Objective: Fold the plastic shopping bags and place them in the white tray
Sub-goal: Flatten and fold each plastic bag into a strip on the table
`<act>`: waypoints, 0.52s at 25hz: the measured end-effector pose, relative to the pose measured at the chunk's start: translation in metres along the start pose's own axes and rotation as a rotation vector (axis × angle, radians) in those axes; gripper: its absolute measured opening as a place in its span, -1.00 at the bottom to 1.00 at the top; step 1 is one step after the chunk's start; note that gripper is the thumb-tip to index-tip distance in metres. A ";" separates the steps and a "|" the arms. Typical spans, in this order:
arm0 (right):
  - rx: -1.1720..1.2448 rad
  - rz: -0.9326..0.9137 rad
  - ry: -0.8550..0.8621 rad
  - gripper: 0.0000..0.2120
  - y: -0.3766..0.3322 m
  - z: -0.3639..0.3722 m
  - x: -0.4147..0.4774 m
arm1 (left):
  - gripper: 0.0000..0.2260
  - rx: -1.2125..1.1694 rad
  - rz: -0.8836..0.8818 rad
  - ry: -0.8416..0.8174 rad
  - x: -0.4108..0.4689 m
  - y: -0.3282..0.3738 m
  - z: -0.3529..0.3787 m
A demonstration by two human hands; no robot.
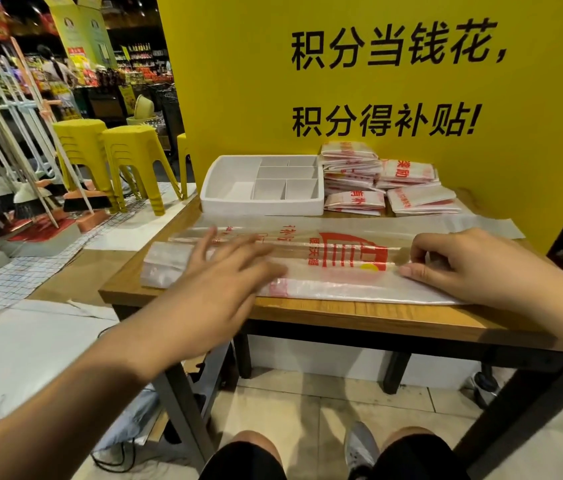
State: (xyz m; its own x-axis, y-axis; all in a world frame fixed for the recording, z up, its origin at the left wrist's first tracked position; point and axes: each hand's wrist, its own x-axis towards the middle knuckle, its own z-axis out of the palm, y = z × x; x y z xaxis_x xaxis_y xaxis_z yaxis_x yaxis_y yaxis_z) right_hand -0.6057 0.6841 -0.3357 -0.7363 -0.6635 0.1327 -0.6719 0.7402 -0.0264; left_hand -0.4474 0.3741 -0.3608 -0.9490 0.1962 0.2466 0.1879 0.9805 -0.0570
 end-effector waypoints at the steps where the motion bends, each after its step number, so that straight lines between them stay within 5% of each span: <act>1: -0.004 -0.011 0.001 -0.65 -0.001 0.000 0.001 | -0.55 -0.066 -0.026 -0.055 0.001 0.008 0.005; 4: -0.039 0.031 0.058 -0.60 0.003 0.006 0.000 | -0.39 -0.043 -0.108 -0.163 -0.003 0.012 0.021; 13: -0.346 0.281 0.222 -0.41 0.052 0.008 -0.024 | -0.40 -0.011 -0.245 -0.177 -0.023 -0.001 0.021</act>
State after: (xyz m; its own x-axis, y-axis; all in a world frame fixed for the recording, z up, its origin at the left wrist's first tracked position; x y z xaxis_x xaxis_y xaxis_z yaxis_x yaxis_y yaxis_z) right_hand -0.6235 0.7372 -0.3479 -0.8251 -0.4216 0.3760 -0.3559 0.9049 0.2336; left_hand -0.4309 0.3683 -0.3871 -0.9956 -0.0501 0.0792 -0.0507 0.9987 -0.0061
